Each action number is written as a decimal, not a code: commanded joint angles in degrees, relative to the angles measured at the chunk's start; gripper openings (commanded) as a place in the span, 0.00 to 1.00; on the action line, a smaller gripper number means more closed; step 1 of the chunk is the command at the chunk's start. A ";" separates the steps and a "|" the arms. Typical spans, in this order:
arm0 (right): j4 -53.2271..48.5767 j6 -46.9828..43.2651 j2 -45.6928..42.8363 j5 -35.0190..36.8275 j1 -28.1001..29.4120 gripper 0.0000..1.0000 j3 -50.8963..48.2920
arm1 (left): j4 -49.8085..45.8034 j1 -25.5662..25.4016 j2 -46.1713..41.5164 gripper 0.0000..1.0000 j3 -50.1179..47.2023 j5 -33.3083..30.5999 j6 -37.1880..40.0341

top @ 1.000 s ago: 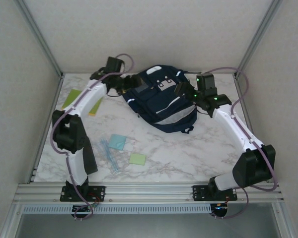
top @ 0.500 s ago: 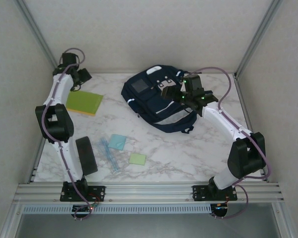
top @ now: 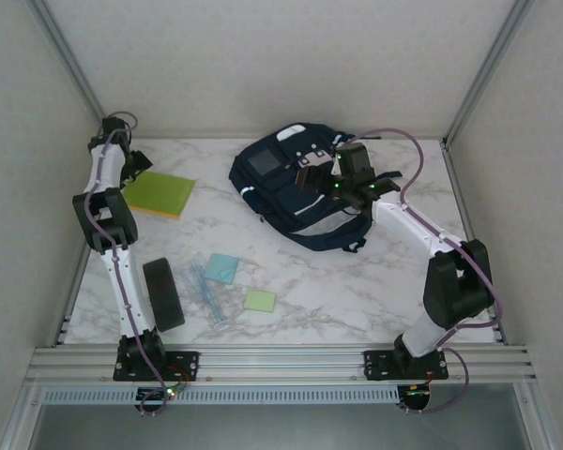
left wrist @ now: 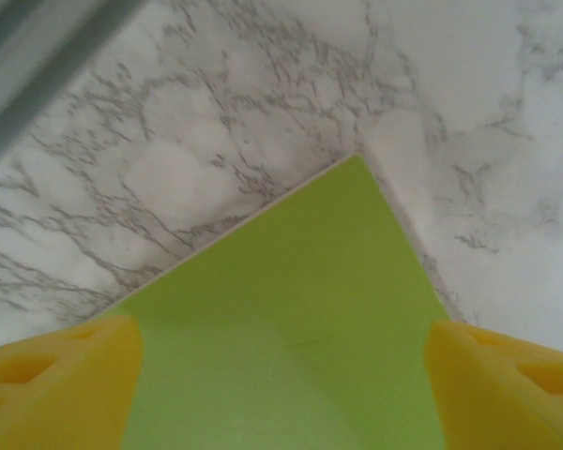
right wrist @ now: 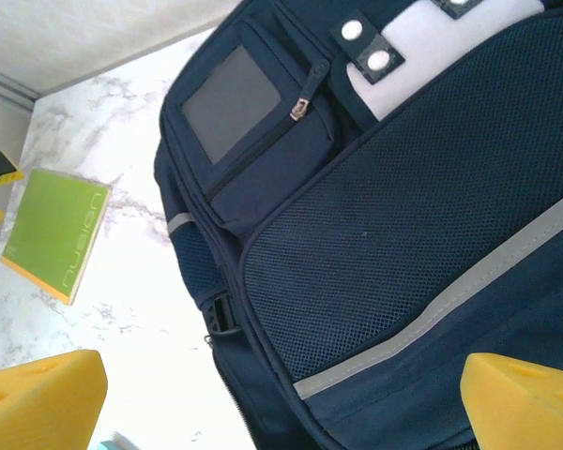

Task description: Pack books, pencil case, and school supplies into a backpack

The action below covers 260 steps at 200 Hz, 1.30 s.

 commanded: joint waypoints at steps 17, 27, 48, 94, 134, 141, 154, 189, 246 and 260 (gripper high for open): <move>1.57 -0.66 2.87 -2.46 1.57 0.96 2.94 | -7.79 -1.22 3.21 0.70 2.69 3.78 3.07; 2.04 -0.47 3.45 -2.93 1.90 0.96 3.33 | -9.44 -2.11 3.22 0.67 1.85 3.78 4.55; 3.75 0.06 4.39 -3.85 2.48 0.95 3.55 | -11.00 -4.42 1.44 0.63 -2.21 3.24 7.24; 8.13 1.93 7.80 -5.78 4.96 0.94 4.50 | -3.61 -11.25 -11.80 0.63 -23.17 3.23 7.56; 8.75 3.92 13.29 -7.93 7.61 0.92 8.14 | 3.15 -15.81 -21.36 0.63 -41.66 4.35 5.42; 8.99 4.63 14.16 -8.50 8.15 0.91 8.71 | 4.06 -16.38 -22.69 0.63 -44.34 4.57 5.14; 9.29 5.99 16.02 -9.43 9.14 0.85 9.80 | 5.75 -17.17 -25.61 0.63 -49.10 4.49 4.65; 8.54 9.11 22.55 -9.96 11.91 0.68 13.75 | 6.37 -17.43 -33.34 0.65 -54.79 5.34 3.78; 5.65 10.34 34.60 -9.20 15.92 0.49 25.07 | 5.67 -13.60 -41.51 0.77 -54.23 1.46 3.78; 4.21 10.26 37.60 -8.47 16.23 0.48 28.29 | 6.37 -12.05 -40.18 0.75 -54.69 2.27 3.53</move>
